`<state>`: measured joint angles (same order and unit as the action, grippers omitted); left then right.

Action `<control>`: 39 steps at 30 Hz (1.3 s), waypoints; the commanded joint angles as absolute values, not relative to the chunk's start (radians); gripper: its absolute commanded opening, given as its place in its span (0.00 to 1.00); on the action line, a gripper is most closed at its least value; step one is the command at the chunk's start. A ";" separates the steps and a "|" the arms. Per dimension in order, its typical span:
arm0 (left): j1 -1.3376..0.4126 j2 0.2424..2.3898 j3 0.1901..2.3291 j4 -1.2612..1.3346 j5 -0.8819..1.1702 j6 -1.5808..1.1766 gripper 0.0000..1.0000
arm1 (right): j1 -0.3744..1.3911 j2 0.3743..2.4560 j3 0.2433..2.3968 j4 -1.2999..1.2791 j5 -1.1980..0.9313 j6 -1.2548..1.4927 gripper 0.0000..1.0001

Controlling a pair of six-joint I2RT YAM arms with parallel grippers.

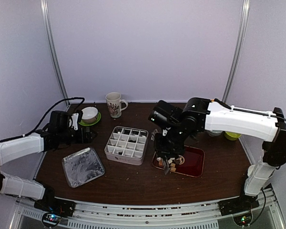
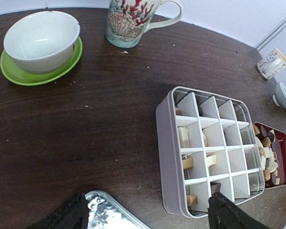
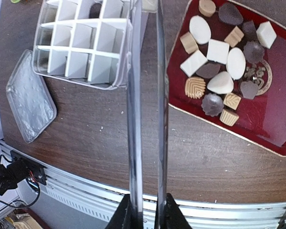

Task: Pack the chocolate
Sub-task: Pick up the fake chocolate from the center of the board, then place the fake chocolate in the empty pocket of the box.

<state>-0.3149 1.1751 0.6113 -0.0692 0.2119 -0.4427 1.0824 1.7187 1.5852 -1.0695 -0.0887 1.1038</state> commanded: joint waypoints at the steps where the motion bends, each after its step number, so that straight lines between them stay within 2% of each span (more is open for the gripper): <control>1: -0.313 1.257 0.656 0.042 0.391 -0.487 0.86 | 1.084 1.673 1.539 -0.902 -0.014 0.976 0.19; 8: -0.317 1.421 0.702 0.130 0.603 -0.567 0.80 | 1.087 1.709 1.522 -0.751 -0.121 0.783 0.19; 14: -0.351 1.489 0.726 0.105 0.607 -0.571 0.74 | 1.088 1.761 1.506 -0.726 -0.191 0.718 0.19; 30: -0.385 1.523 0.715 0.136 0.581 -0.600 0.75 | 1.089 1.867 1.520 -0.774 -0.188 0.663 0.23; 31: -0.384 1.525 0.717 0.130 0.579 -0.598 0.75 | 1.088 1.867 1.520 -0.776 -0.183 0.661 0.23; 35: -0.384 1.539 0.724 0.127 0.577 -0.598 0.75 | 1.088 1.867 1.520 -0.785 -0.172 0.655 0.36; 39: -0.386 1.553 0.723 0.138 0.584 -0.604 0.75 | 1.088 1.852 1.521 -0.783 -0.158 0.650 0.37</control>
<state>-0.3798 1.5326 0.6998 0.0822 0.5728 -0.6006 1.0824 1.8622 1.5051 -0.7746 -0.1997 0.6643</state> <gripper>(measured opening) 0.749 0.367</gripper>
